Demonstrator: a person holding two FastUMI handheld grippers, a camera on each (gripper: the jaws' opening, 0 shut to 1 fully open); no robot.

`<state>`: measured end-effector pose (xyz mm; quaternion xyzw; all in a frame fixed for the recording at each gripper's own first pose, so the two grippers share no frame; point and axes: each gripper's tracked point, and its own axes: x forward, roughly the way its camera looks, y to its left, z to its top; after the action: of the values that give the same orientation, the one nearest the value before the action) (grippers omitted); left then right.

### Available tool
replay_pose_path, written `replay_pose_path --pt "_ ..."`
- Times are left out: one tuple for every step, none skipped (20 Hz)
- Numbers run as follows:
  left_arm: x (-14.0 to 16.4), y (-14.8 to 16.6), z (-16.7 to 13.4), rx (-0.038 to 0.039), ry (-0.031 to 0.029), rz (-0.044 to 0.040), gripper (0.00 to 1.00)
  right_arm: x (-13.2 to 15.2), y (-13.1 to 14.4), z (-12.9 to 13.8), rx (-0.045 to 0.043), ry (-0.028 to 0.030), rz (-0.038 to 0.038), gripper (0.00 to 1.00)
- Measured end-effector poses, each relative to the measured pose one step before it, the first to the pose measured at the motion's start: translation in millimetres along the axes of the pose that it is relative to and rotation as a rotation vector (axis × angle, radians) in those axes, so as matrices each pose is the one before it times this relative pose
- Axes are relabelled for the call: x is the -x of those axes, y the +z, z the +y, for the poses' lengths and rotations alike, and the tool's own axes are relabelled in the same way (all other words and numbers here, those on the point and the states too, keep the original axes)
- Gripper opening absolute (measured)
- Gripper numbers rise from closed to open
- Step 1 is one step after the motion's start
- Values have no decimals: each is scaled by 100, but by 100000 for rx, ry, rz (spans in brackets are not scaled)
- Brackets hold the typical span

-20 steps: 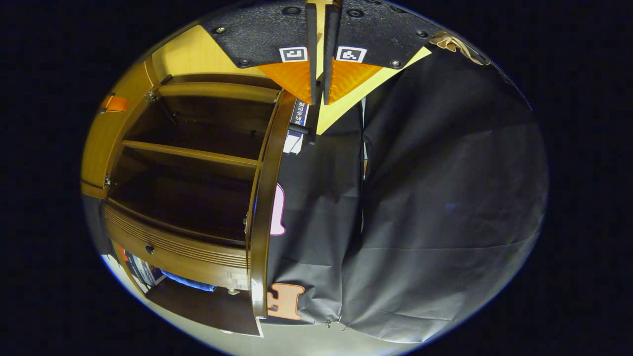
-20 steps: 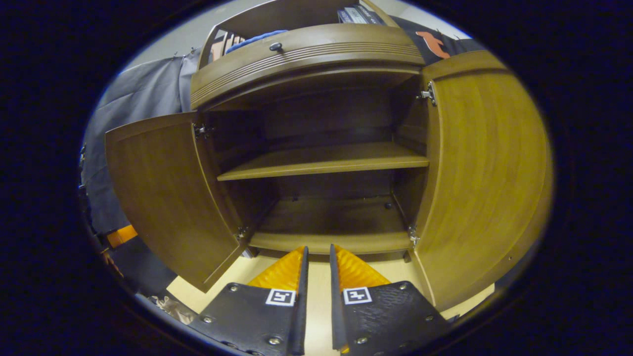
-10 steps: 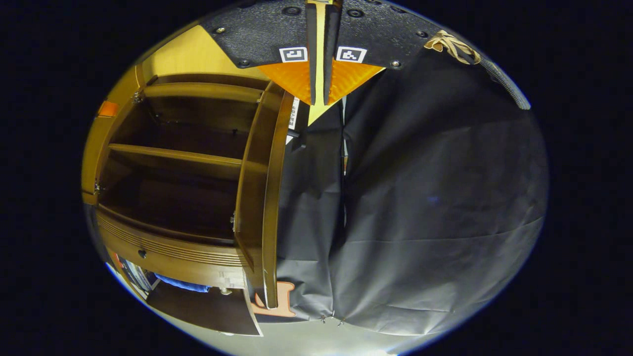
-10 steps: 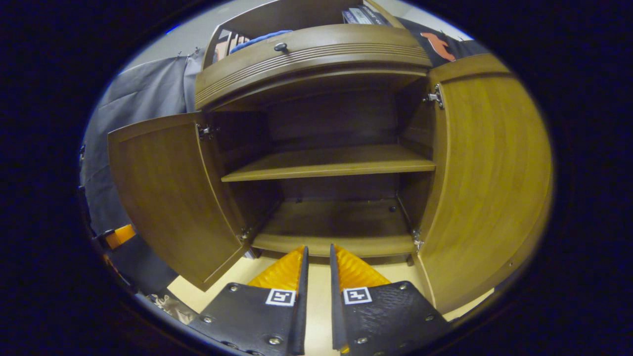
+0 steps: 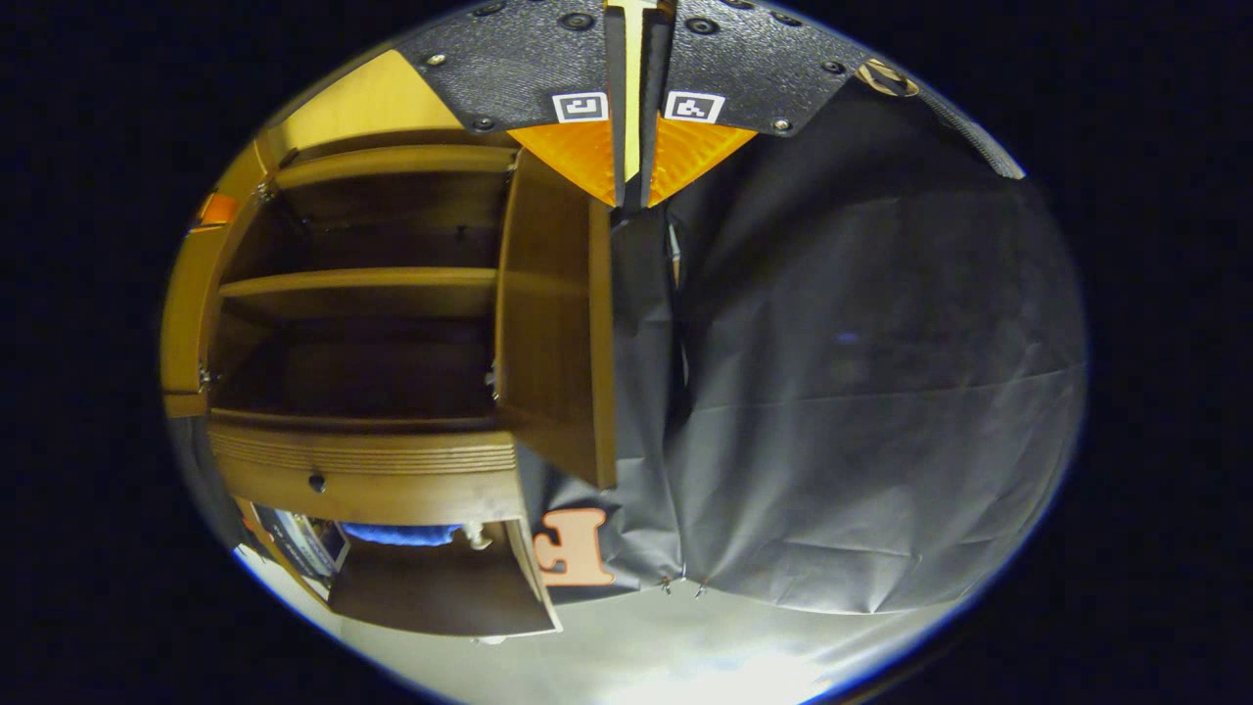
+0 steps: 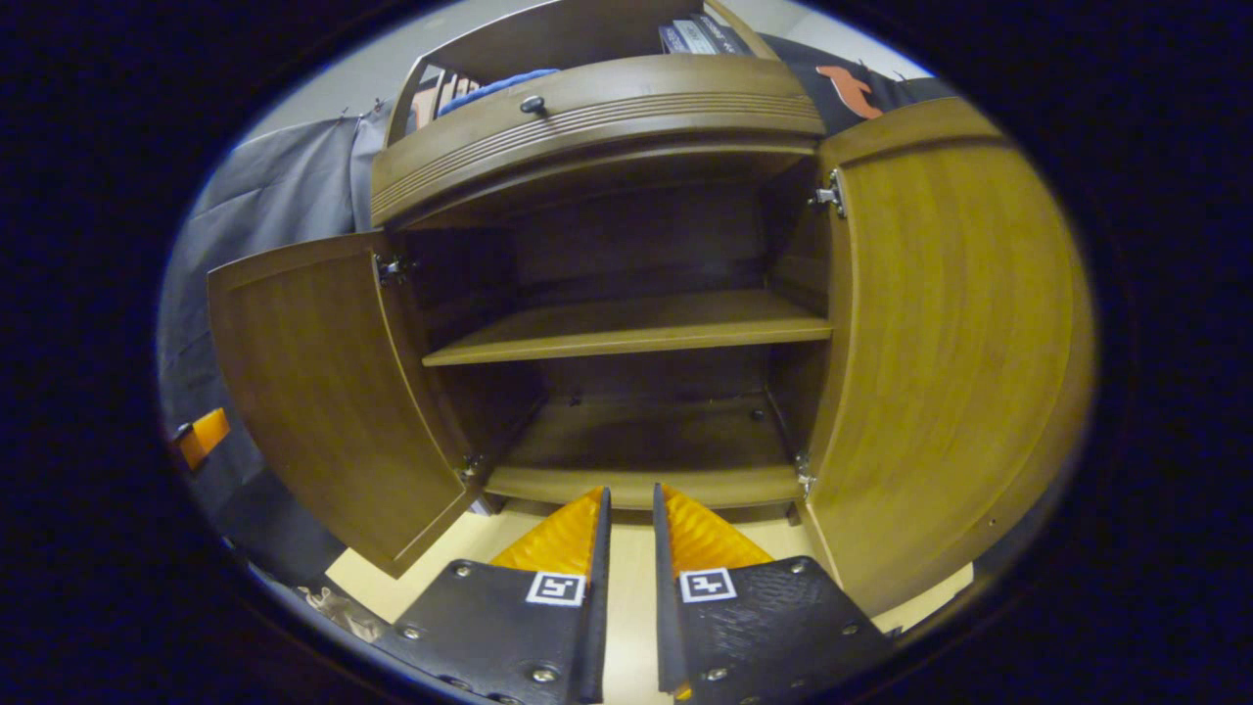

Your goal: Open the right door of the double-door shoe cabinet with the right hand, and open the left door with the left hand.

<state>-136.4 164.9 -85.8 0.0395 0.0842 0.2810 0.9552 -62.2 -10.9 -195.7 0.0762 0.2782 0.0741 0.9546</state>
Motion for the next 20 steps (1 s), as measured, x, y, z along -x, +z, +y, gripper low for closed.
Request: replay_pose_path --pt "-18 918 -1178 251 -3334 -2164 7 402 605 -120 146 -966 -1868 21" --pt "183 805 -1356 233 -3985 -2222 7 459 866 -176 286 -1009 -2388 21" --pt "-143 859 -1480 52 -4208 -2382 10 490 962 -131 697 -1175 -2811 21" --pt "-74 750 -1677 -64 -4468 -2171 5 463 1131 -225 993 -1294 -2921 21" --pt "-202 582 -1418 -374 -4402 -2022 7 460 1228 -201 870 -1300 -3155 21" --pt "-239 501 -1355 -464 -4463 -1651 7 426 1404 -226 840 -1041 -3225 21" --pt "-366 778 -1417 -46 -4132 -1581 7 453 1330 -48 981 -858 -3111 21" --pt "-417 761 -1395 327 -4316 -1471 7 481 1417 -29 1145 -560 -3050 21" --pt "-278 683 -1407 684 -4055 -1390 7 454 1268 64 1083 -432 -2799 21" --pt "-246 460 -1017 665 -3556 -569 7 377 1276 95 631 -231 -2673 21" --pt "-212 412 -1213 769 -3132 -763 7 335 976 68 293 -17 -2465 21" --pt "-269 439 -1305 895 -3621 -1001 7 220 865 192 -272 102 -1869 21" --pt "-323 416 -1258 812 -3300 -1173 0 479 654 148 -562 -42 -1597 21" --pt "-334 261 -1132 737 -3202 -427 0 267 578 128 -623 -123 -1328 21" --pt "-136 149 -935 672 -2752 -695 6 269 480 -8 1 -643 -1185 21" --pt "-231 220 -973 408 -2474 -490 0 132 258 -179 312 -930 -704 17" --pt "-120 269 -694 396 -1882 -706 6 126 -39 -204 430 -844 -260 21" --pt "-117 136 -700 375 -1777 -624 6 104 -50 -191 289 -822 -5 21" --pt "-52 142 -579 420 -1667 -504 7 123 -59 -76 87 -546 29 17" --pt "14 -4 -421 61 -1222 -180 7 69 -38 -152 -144 -440 149 21"
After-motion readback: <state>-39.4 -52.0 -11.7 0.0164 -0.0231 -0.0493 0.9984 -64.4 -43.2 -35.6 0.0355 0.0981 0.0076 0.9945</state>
